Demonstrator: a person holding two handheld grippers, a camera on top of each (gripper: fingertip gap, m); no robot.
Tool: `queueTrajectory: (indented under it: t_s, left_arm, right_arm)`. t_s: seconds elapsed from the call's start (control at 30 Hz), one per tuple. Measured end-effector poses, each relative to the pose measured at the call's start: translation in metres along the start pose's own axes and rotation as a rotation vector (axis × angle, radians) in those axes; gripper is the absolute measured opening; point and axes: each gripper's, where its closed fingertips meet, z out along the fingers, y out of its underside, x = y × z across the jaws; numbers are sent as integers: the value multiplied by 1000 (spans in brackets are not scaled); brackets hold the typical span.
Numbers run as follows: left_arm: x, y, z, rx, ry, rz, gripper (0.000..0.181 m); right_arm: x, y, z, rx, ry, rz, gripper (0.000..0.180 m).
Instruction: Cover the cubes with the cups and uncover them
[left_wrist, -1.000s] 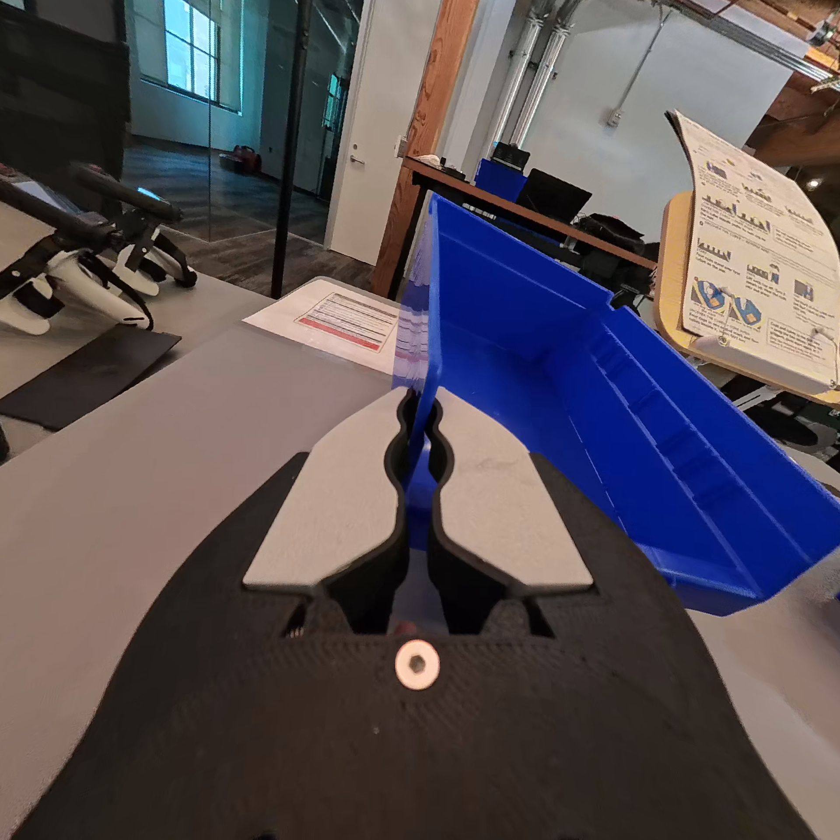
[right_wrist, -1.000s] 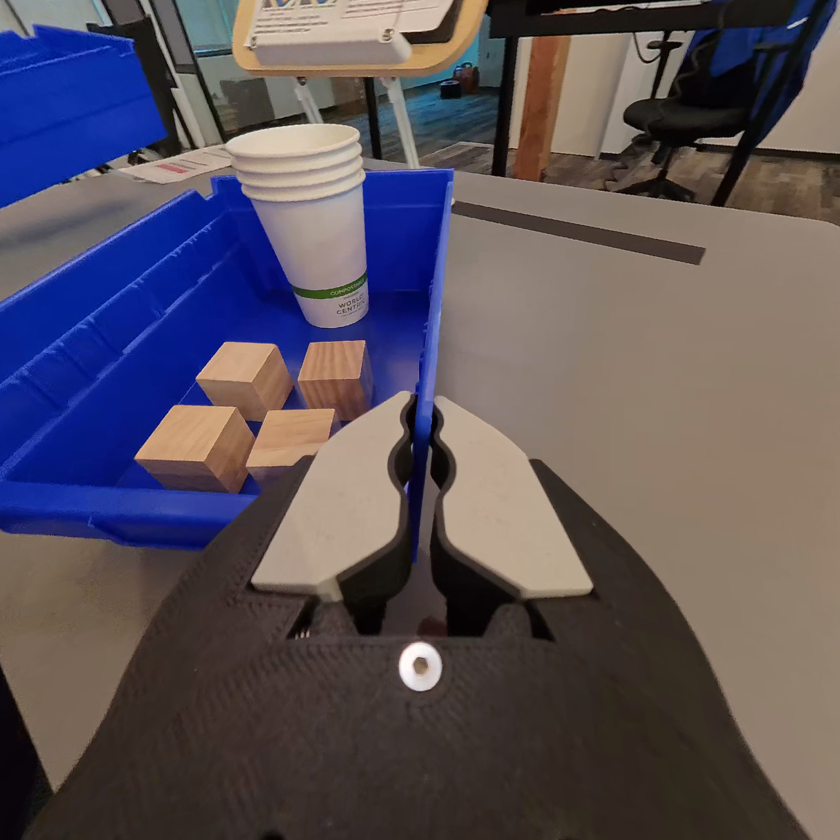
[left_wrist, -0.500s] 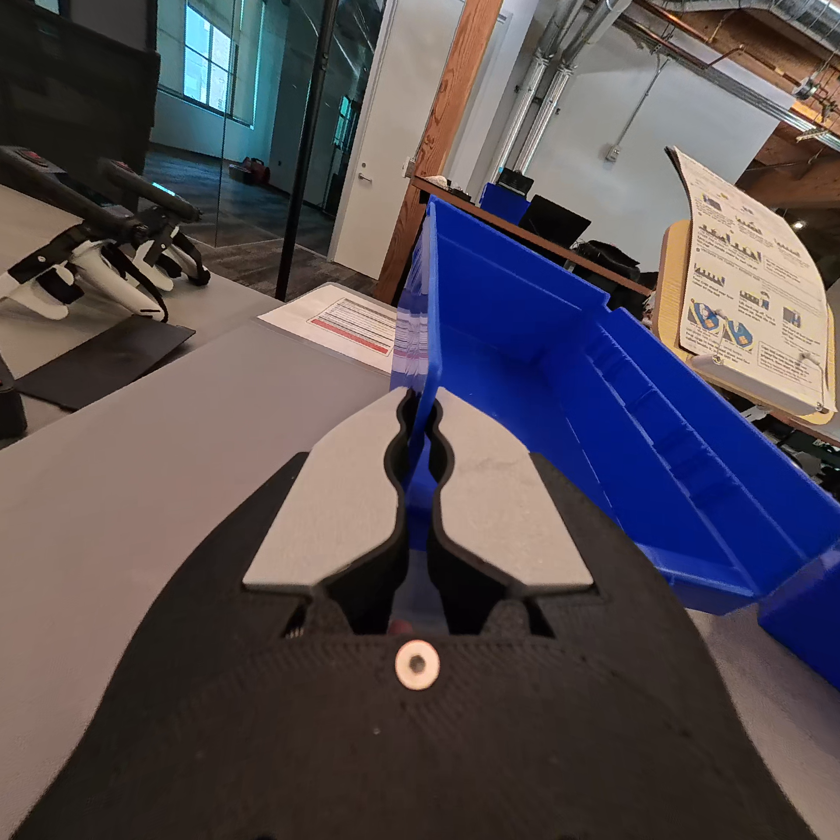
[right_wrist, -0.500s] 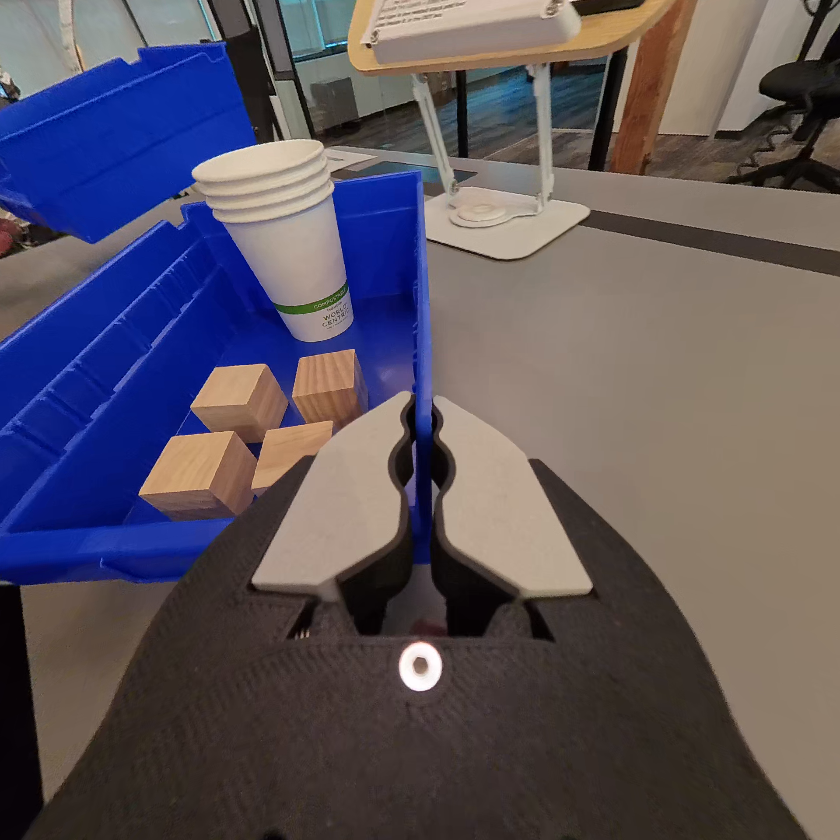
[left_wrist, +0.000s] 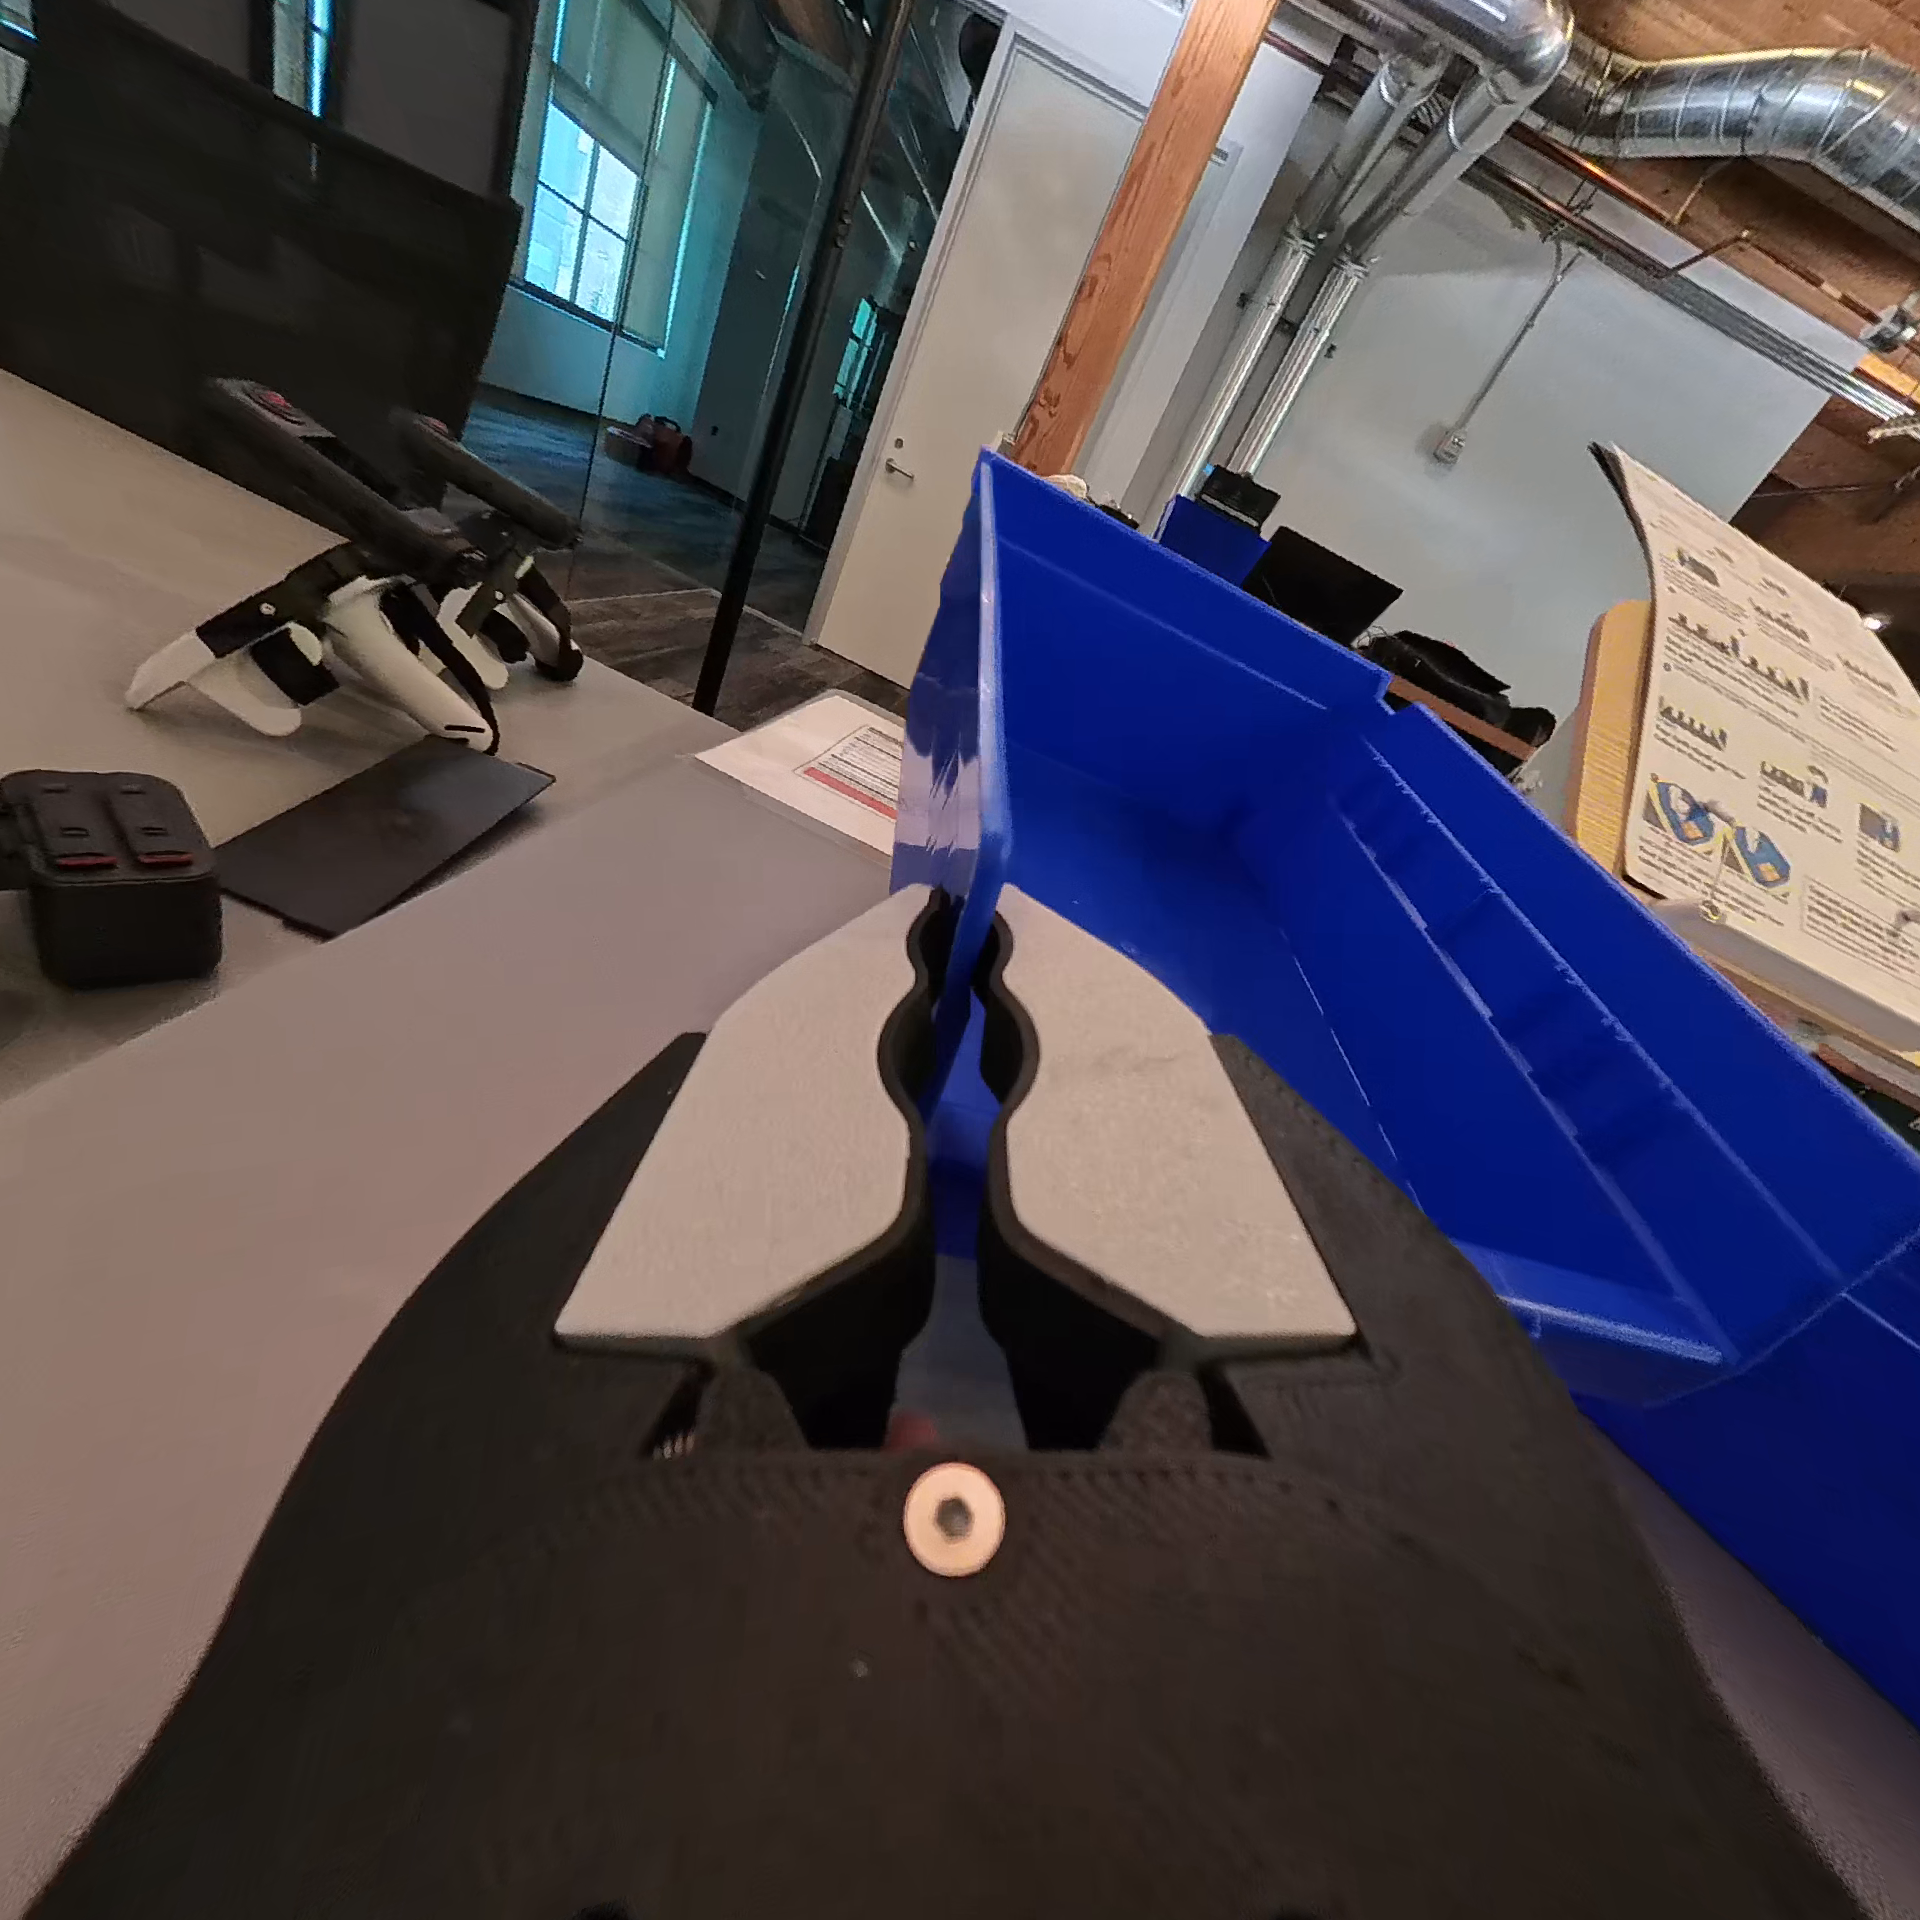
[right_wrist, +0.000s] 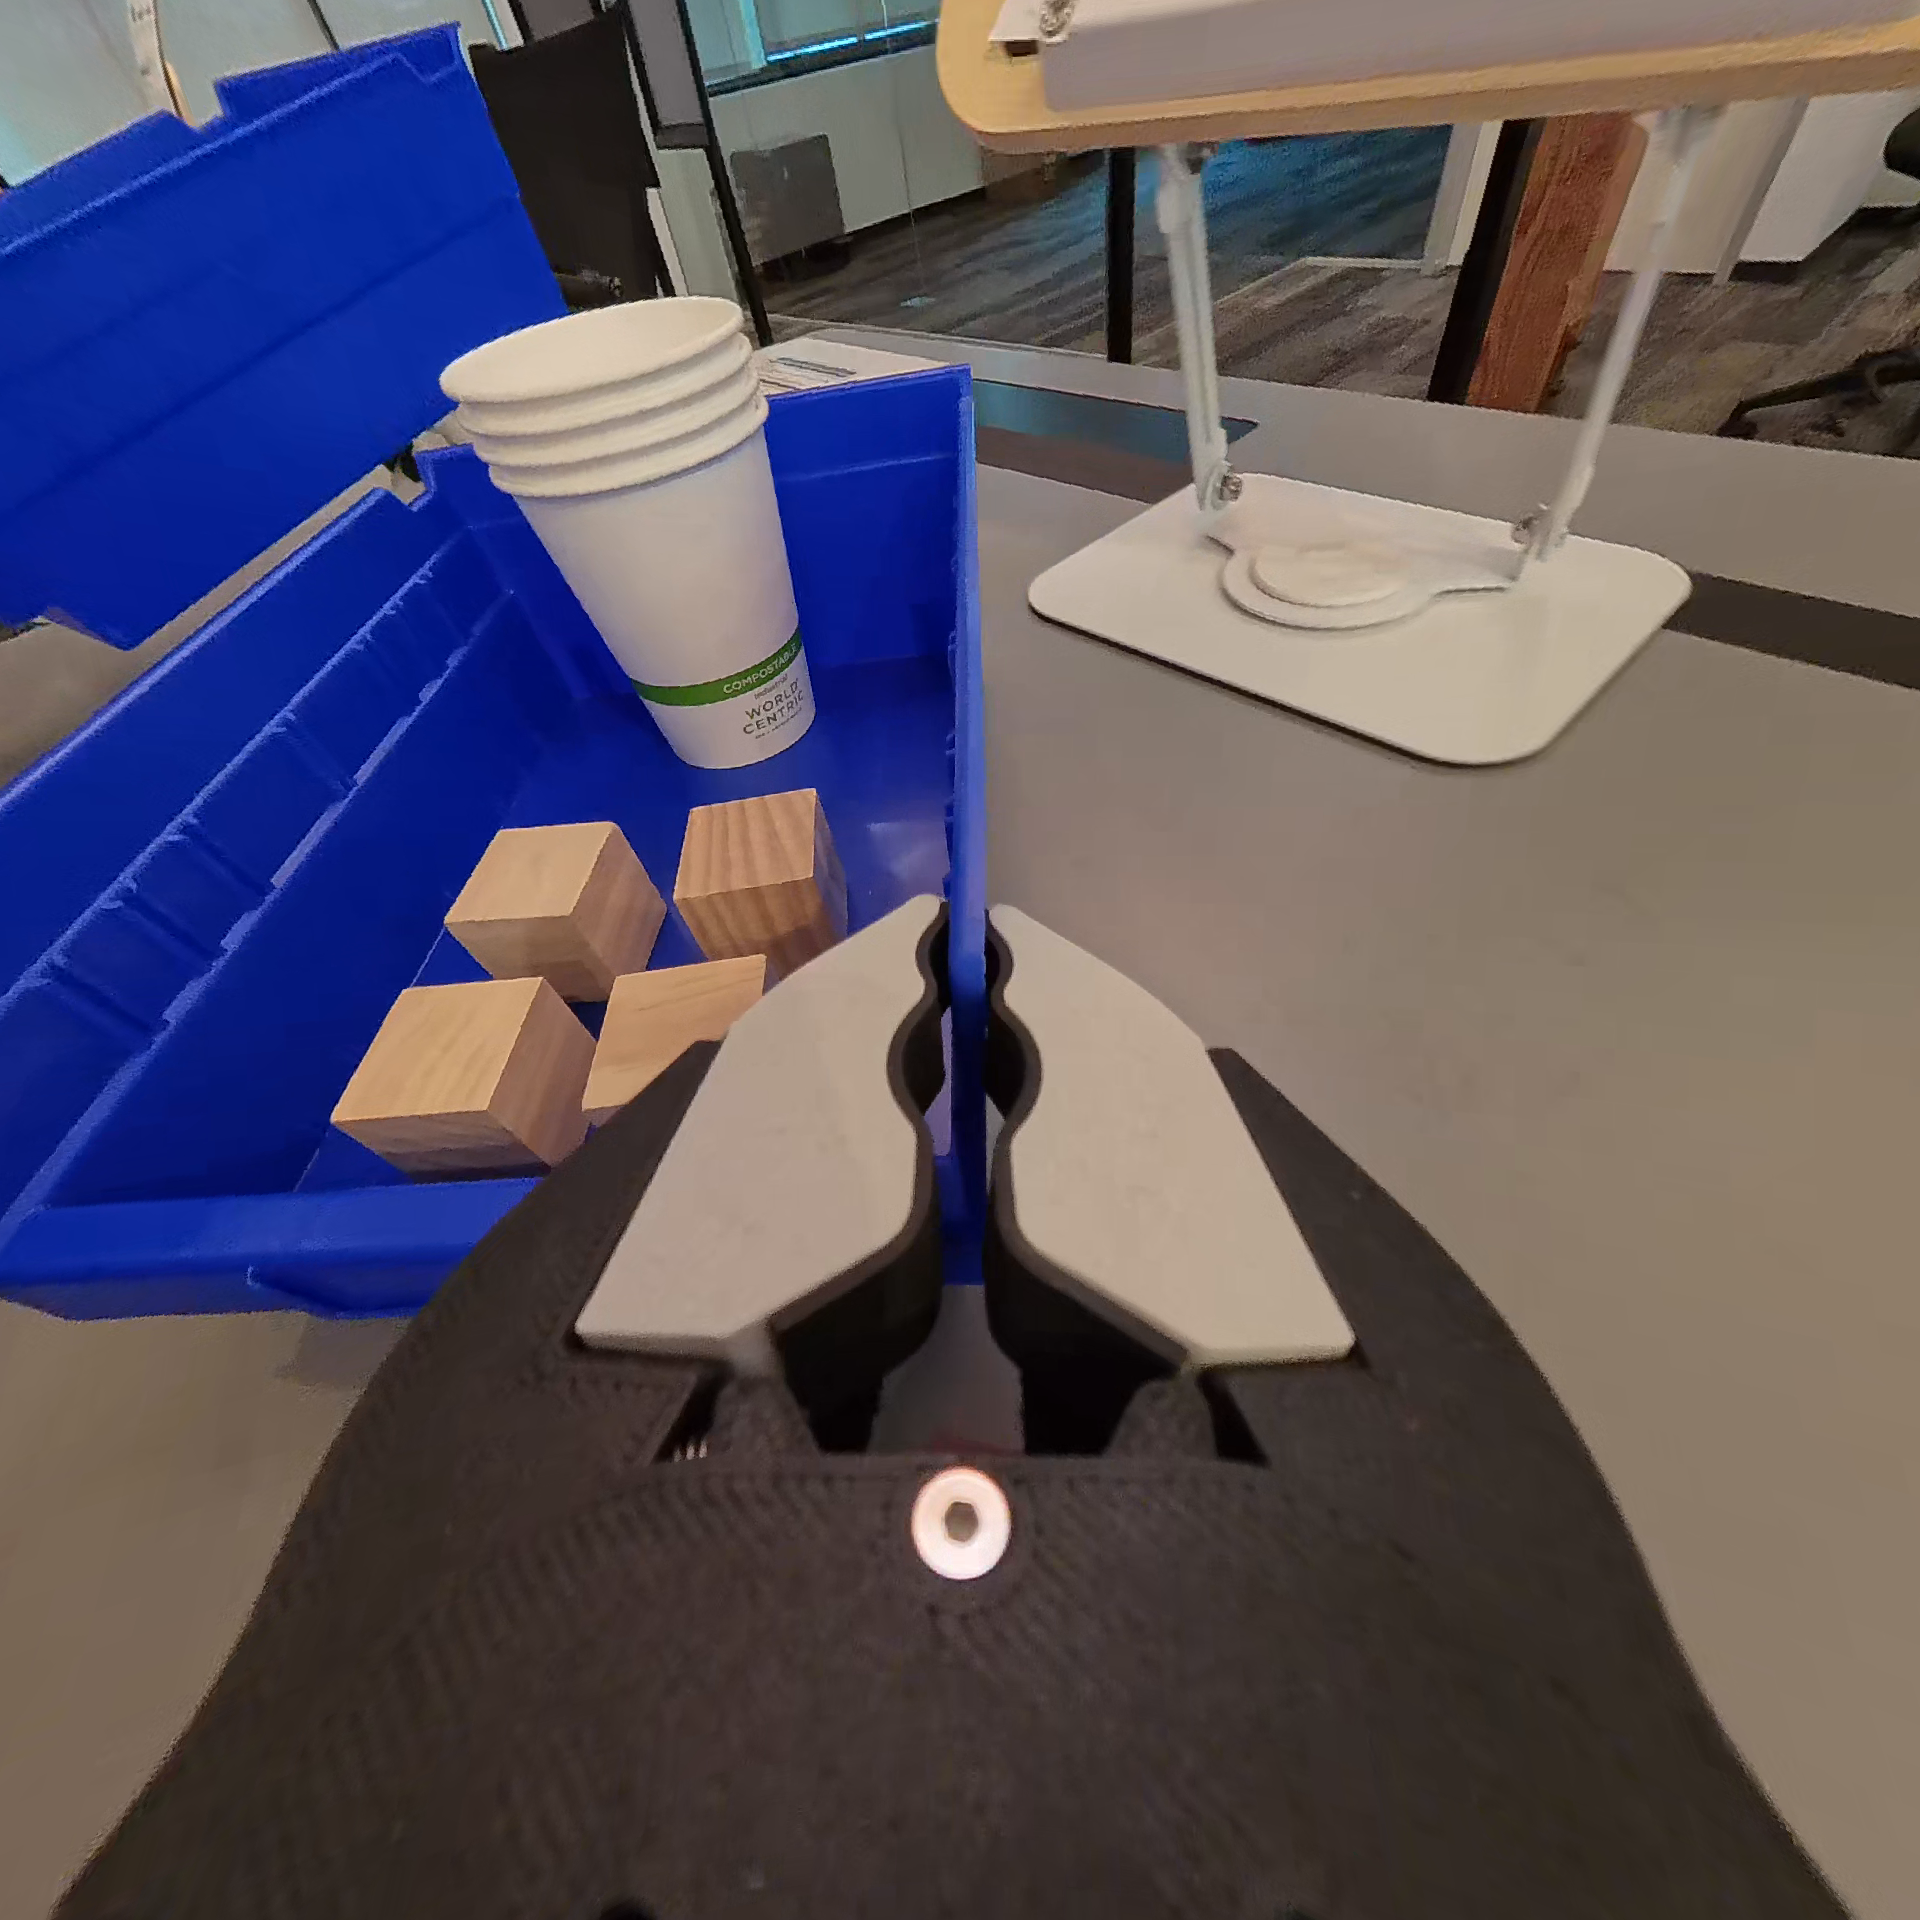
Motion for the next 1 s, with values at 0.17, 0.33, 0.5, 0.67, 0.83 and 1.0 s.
queueTrajectory:
  t_s: [0.17, 0.33, 0.5, 0.67, 0.83, 1.0]
  left_arm:
    - [-11, -5, -4, 17, -22, -10, 3]
    - [-19, -8, -7, 31, -39, -21, 4]
    - [-21, -9, -8, 41, -42, -27, 3]
    - [-19, -7, -6, 37, -38, -31, 3]
    - [-16, -5, -4, 29, -31, -26, 3]
    - [-16, -9, -7, 39, -32, -28, 3]
  right_arm:
    - [-26, -7, 35, 3, -40, 7, 3]
    - [-34, -16, 37, 34, -62, -27, 24]
    - [-17, -38, -2, 59, 10, -251, 44]
    - [-70, -29, -31, -96, -194, -626, 46]
    - [-121, 28, -22, -365, -444, -973, 48]
    - [-140, 42, 7, -416, -525, -1212, 43]
